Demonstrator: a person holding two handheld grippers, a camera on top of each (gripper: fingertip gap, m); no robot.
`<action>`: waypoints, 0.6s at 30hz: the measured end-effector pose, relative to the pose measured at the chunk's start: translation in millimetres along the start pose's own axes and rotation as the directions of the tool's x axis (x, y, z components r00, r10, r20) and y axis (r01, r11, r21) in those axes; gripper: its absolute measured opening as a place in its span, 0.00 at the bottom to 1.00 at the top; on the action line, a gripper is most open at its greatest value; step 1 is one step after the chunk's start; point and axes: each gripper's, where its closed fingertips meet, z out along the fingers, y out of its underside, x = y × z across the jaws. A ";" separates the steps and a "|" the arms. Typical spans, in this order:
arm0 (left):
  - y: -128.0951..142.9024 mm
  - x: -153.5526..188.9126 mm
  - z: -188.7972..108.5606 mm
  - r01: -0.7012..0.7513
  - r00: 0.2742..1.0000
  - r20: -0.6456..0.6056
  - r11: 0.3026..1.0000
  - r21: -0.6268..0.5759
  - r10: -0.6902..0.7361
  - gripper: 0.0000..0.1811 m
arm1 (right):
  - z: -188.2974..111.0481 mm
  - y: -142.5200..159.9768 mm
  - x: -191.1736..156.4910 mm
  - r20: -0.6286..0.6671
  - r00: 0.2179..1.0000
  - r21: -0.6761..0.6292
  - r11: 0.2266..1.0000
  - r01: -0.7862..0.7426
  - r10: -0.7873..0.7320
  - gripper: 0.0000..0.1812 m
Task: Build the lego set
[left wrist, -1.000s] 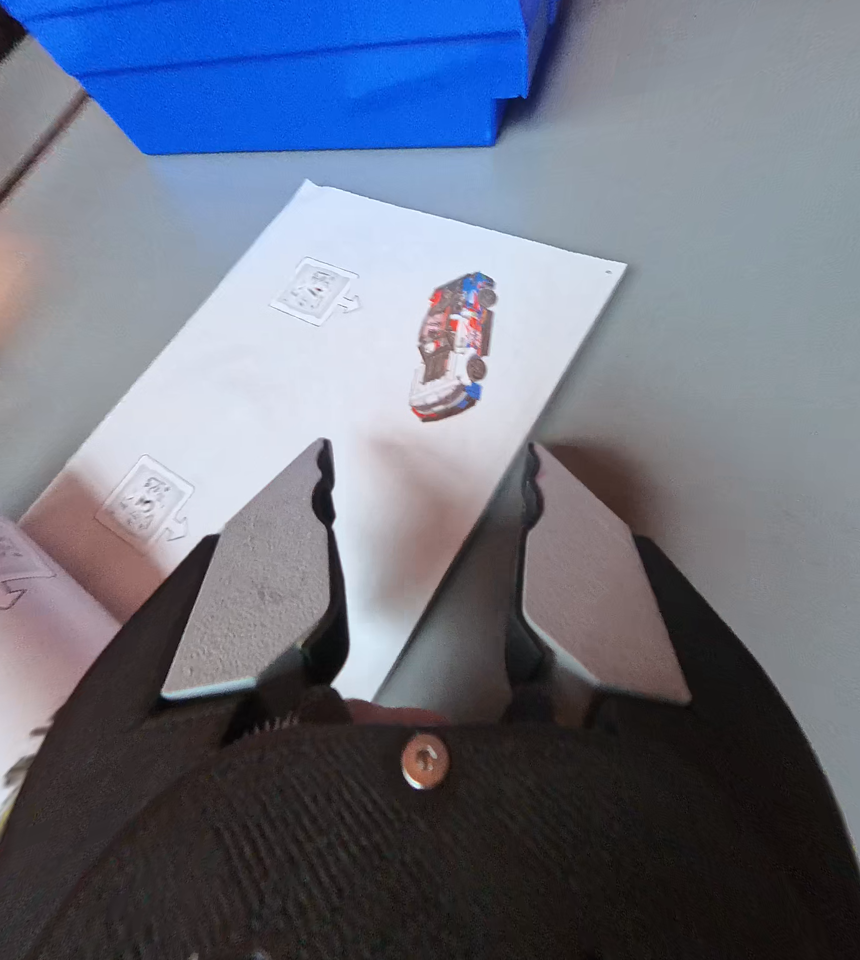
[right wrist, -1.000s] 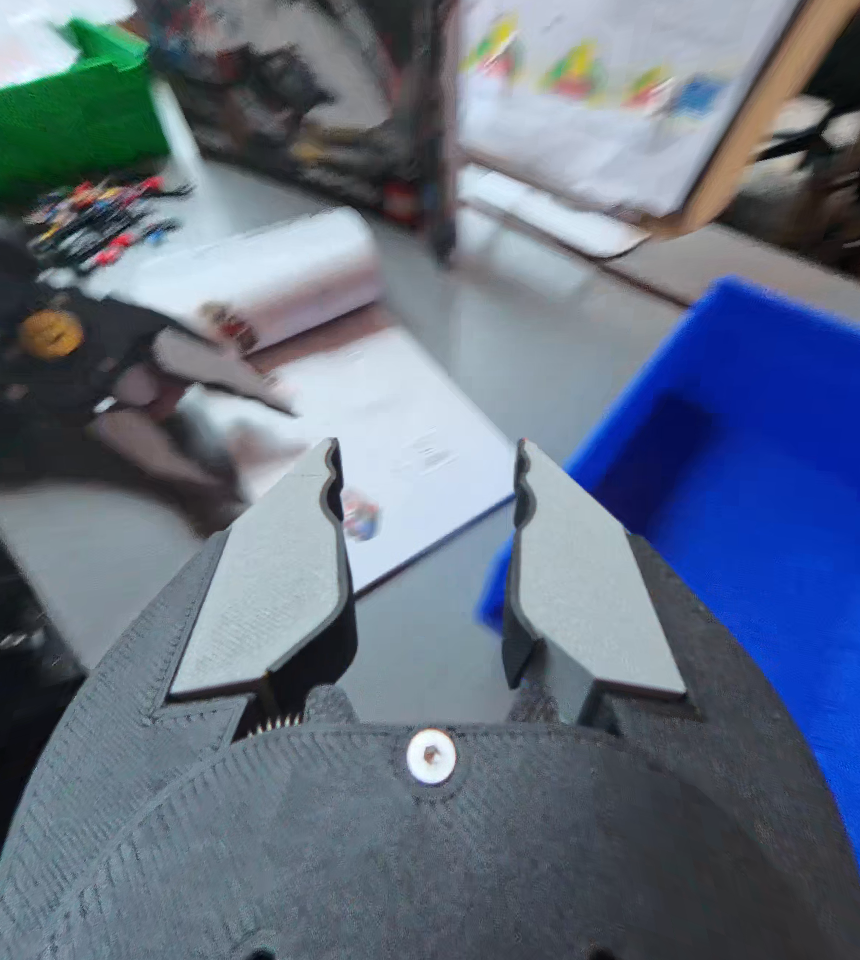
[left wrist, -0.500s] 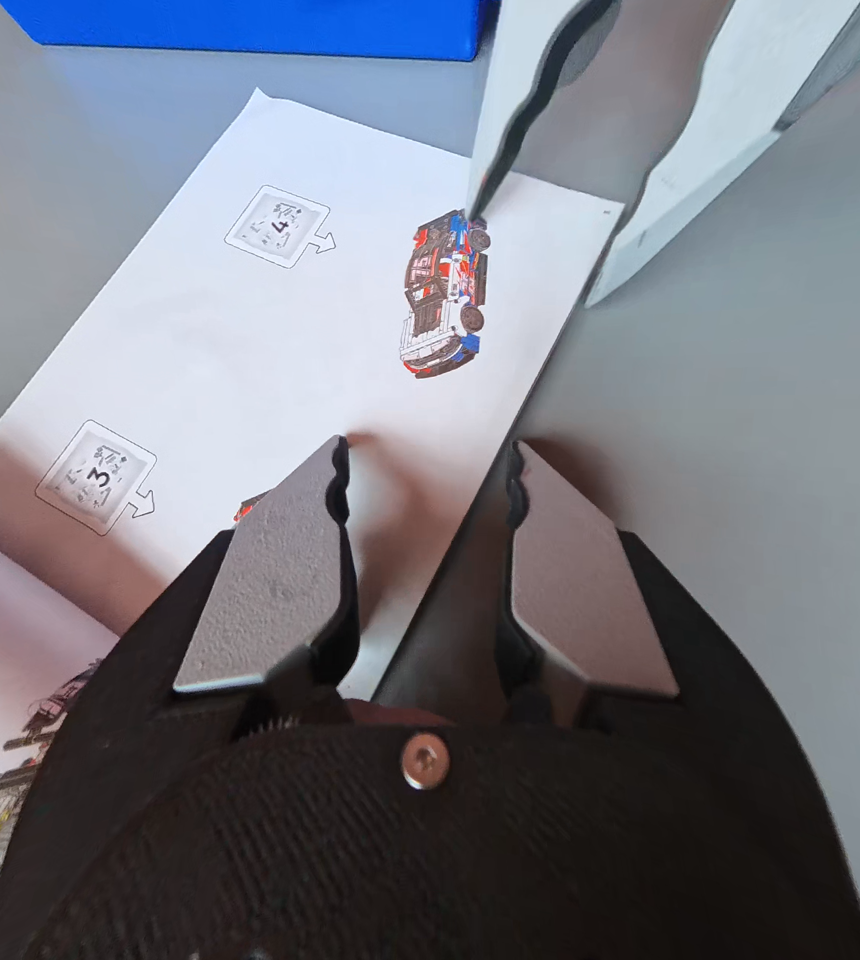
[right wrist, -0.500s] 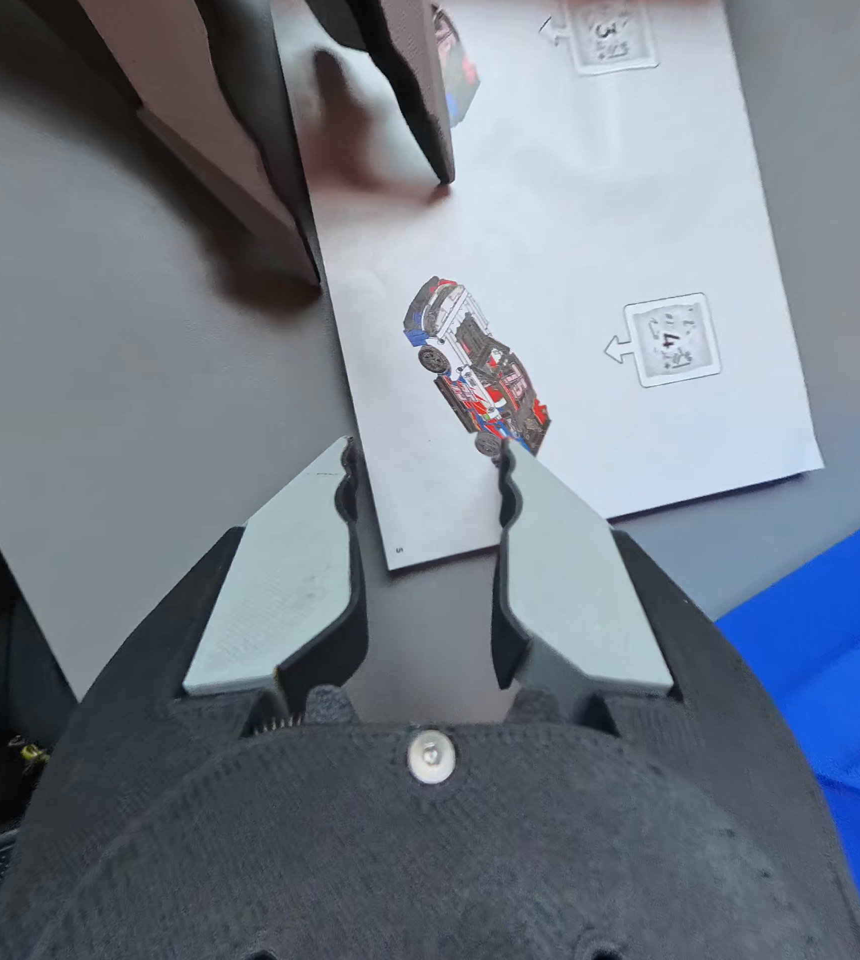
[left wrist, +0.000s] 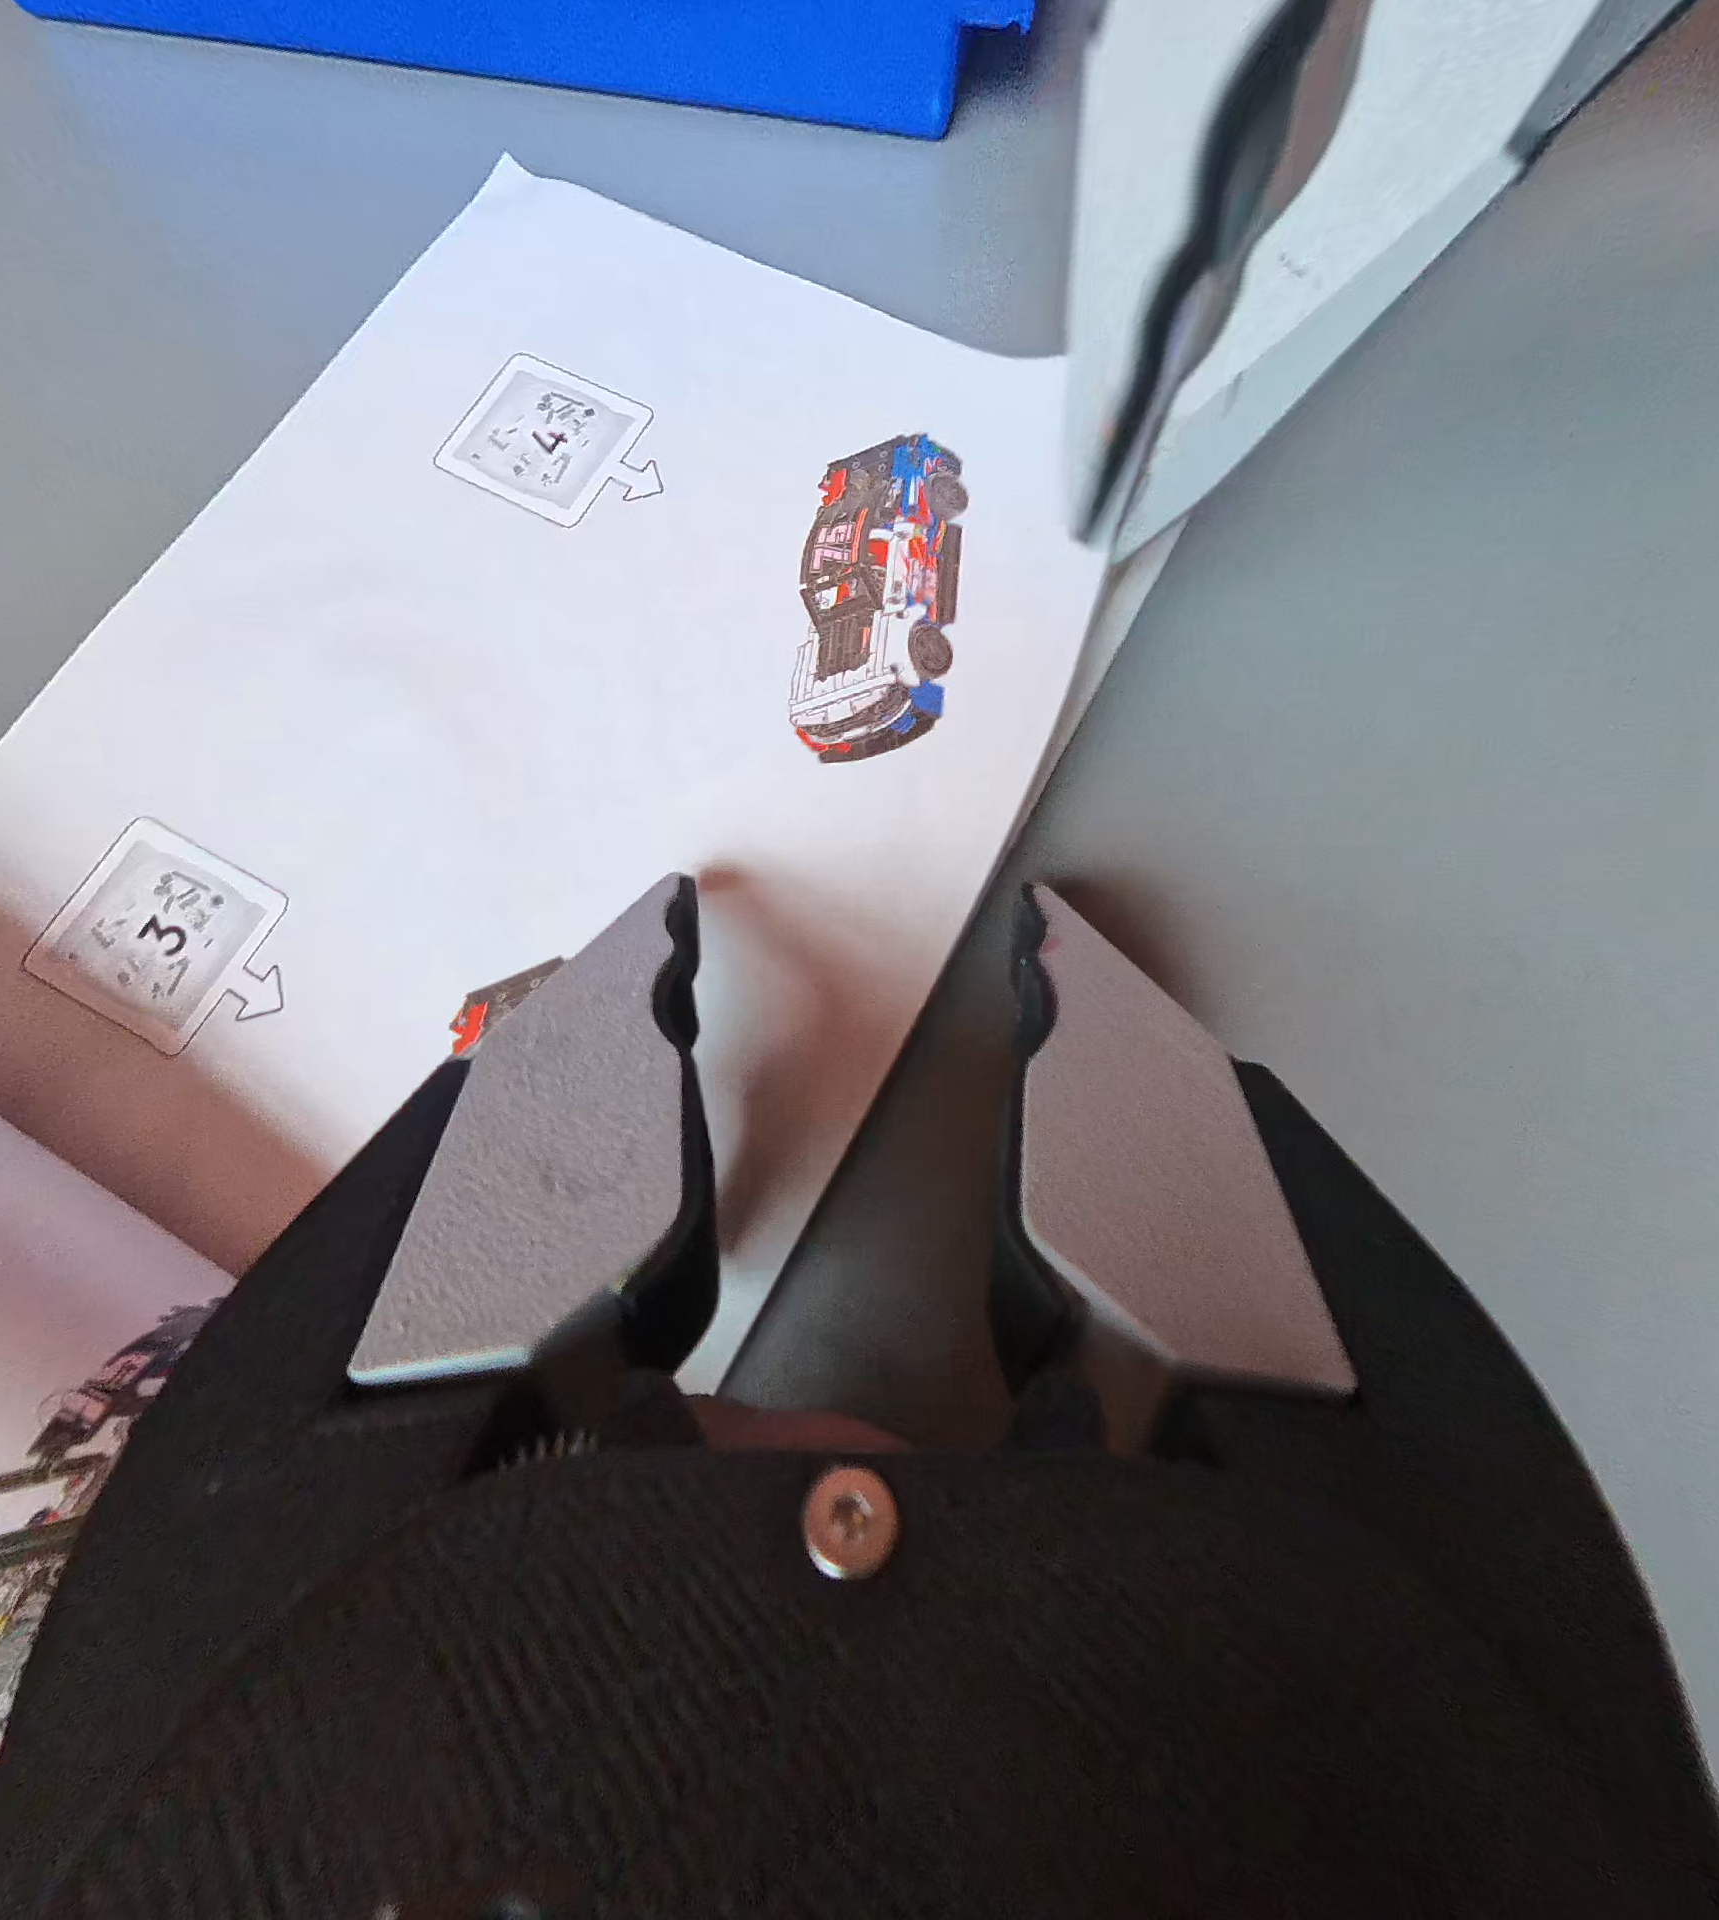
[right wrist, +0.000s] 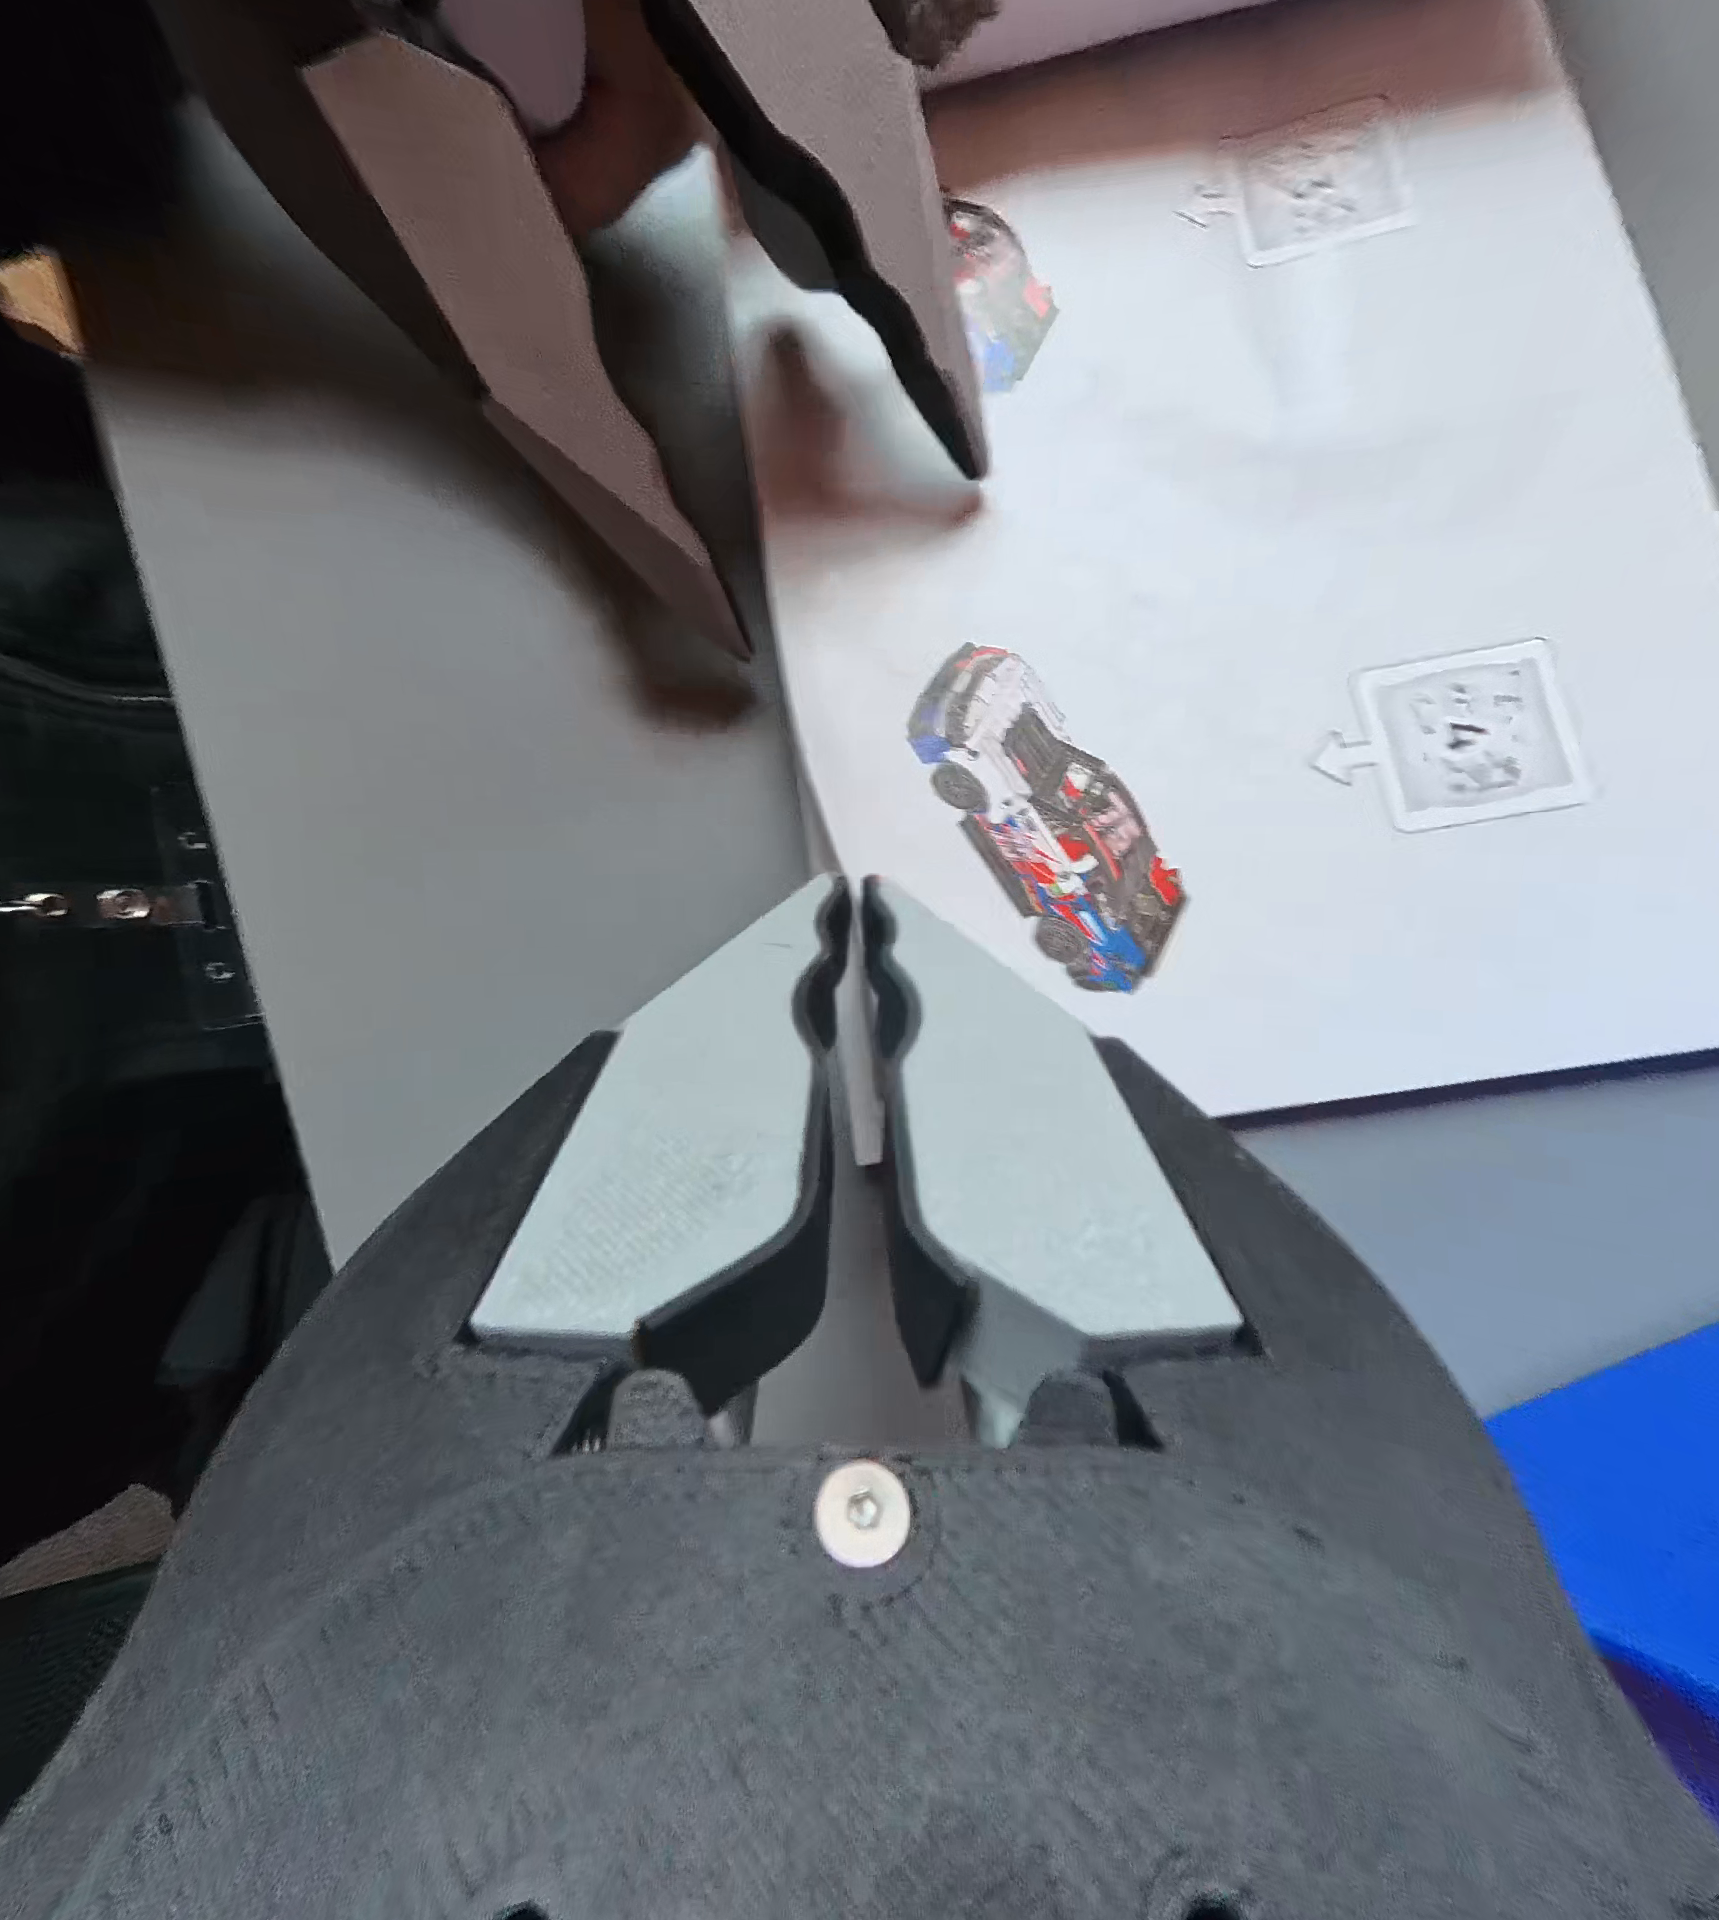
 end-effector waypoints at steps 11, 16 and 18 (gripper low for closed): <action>-31.6 17.7 7.3 -0.076 0.997 0.009 0.994 0.073 0.076 0.07 | -14.3 -21.2 2.7 -0.138 0.990 0.129 0.991 0.027 -0.009 0.00; -33.3 18.4 8.3 -0.010 0.999 -0.029 0.993 0.114 0.013 0.00 | -19.0 -25.4 8.3 -0.167 0.985 0.189 0.982 0.001 0.032 0.01; -33.3 18.1 8.3 0.045 0.998 -0.059 0.991 0.130 -0.037 0.00 | -27.7 -25.7 10.4 -0.174 0.983 0.227 0.974 -0.008 0.049 0.05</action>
